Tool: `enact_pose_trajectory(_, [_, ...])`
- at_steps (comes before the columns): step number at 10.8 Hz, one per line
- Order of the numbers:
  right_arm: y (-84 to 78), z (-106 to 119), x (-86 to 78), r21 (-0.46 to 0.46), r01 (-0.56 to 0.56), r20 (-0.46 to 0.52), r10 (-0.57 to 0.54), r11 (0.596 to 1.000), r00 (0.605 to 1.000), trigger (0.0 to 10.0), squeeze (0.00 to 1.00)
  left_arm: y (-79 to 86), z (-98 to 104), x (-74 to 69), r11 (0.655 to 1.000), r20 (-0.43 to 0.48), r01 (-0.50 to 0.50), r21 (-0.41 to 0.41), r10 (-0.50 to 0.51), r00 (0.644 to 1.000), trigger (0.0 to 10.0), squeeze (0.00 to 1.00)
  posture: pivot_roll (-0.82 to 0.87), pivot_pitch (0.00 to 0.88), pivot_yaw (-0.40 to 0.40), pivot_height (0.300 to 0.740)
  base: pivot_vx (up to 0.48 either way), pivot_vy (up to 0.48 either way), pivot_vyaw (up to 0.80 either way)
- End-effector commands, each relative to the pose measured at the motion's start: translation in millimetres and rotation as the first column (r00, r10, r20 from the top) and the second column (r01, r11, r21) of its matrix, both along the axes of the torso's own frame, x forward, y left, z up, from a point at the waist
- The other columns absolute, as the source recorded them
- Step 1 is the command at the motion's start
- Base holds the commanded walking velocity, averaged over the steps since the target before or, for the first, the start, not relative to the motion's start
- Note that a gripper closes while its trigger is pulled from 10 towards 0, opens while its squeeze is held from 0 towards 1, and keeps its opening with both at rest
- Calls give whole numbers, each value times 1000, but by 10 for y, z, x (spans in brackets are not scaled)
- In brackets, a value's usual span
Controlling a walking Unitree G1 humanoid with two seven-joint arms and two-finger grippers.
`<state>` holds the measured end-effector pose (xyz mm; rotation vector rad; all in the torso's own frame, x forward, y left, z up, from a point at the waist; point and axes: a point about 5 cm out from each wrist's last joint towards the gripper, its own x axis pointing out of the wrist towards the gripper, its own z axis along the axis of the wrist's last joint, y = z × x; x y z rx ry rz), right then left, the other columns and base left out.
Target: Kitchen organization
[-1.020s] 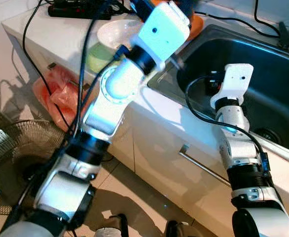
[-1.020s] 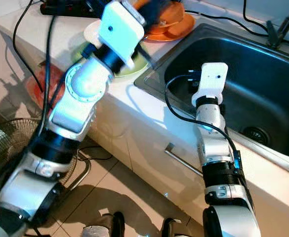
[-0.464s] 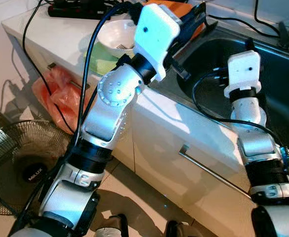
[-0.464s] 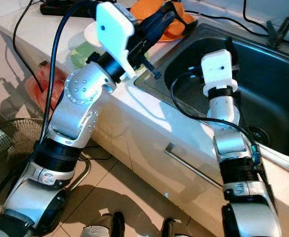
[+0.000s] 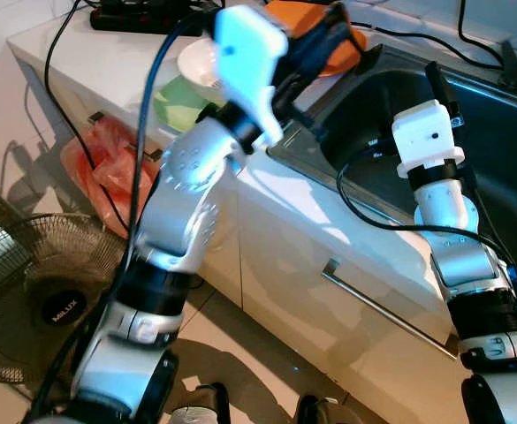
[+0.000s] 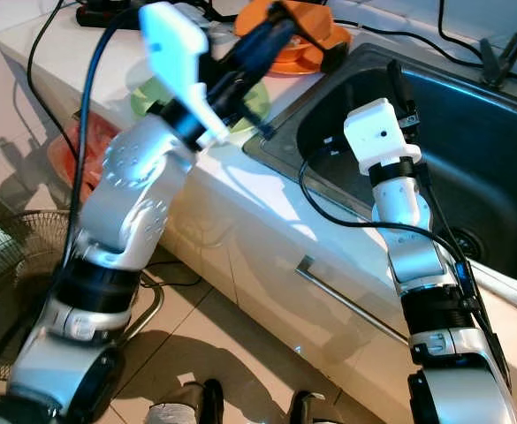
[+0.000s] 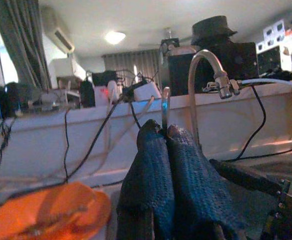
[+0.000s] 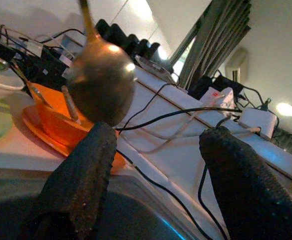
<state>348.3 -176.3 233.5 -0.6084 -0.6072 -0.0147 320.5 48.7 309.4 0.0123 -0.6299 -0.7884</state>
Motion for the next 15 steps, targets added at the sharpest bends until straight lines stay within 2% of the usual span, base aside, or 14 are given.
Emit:
enact_pose_trajectory(1, [15,-96,-28,-28,-22,-23,22,999,999,10000,0,45,24,-26,999,-9,20,-32,-21,1000,10000,0,48,142,21,740,0,0,0])
enact_pose_trajectory(3, [37,-142,-48,-38,-41,-25,40,998,999,10000,0,107,-1,-29,996,-56,50,-75,-54,997,10000,0,48,137,23,740,0,0,0])
enact_pose_trajectory(4, [98,-184,-57,-73,-69,-27,67,995,997,10000,0,119,-16,-50,991,-84,88,-97,-97,992,10000,0,45,133,25,740,0,0,0])
enact_pose_trajectory(8, [211,-185,-49,-79,-97,-17,96,992,995,10000,0,5,-82,-136,984,-119,170,-60,-176,977,10000,0,50,147,24,740,0,0,0])
enact_pose_trajectory(13, [273,-105,-37,-49,-98,9,98,994,995,10000,0,-56,-233,-193,976,-177,216,13,-211,961,10000,0,53,160,27,740,0,0,0])
enact_pose_trajectory(15, [277,-96,-36,-40,-99,11,100,994,995,10000,0,-67,-262,-198,975,-190,223,20,-215,958,10000,0,52,160,27,740,0,0,0])
